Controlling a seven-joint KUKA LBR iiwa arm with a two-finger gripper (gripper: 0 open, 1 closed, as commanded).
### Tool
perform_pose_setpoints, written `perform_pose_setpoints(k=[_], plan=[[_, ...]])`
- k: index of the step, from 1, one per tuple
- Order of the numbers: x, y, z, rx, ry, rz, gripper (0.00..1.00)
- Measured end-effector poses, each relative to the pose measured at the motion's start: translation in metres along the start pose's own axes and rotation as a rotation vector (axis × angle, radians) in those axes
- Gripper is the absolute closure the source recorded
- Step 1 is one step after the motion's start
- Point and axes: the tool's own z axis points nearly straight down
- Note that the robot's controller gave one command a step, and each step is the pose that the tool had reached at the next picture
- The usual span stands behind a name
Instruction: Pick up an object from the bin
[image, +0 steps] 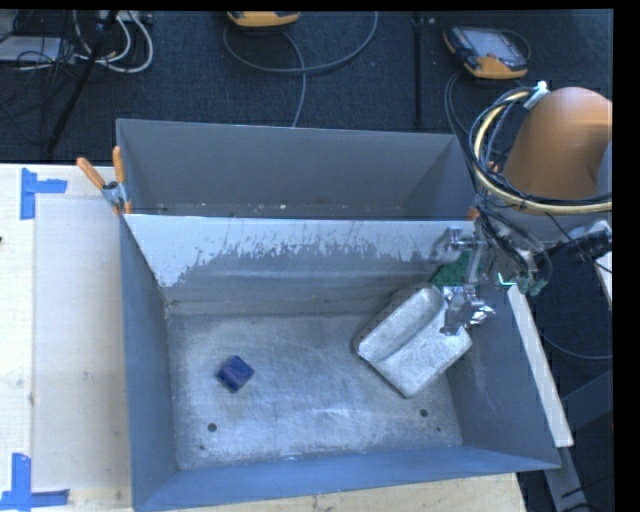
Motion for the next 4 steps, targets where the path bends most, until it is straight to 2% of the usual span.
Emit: perform_pose_setpoints(k=[1,2,3,4], plan=[[-0.009,0.0,0.102,-0.003,-0.002,0.019,0.0],[-0.001,0.004,0.108,0.001,-0.02,0.087,0.0],[-0.003,0.041,0.103,0.001,-0.009,0.004,0.0],[0.025,0.036,0.118,-0.003,-0.003,-0.426,0.0]])
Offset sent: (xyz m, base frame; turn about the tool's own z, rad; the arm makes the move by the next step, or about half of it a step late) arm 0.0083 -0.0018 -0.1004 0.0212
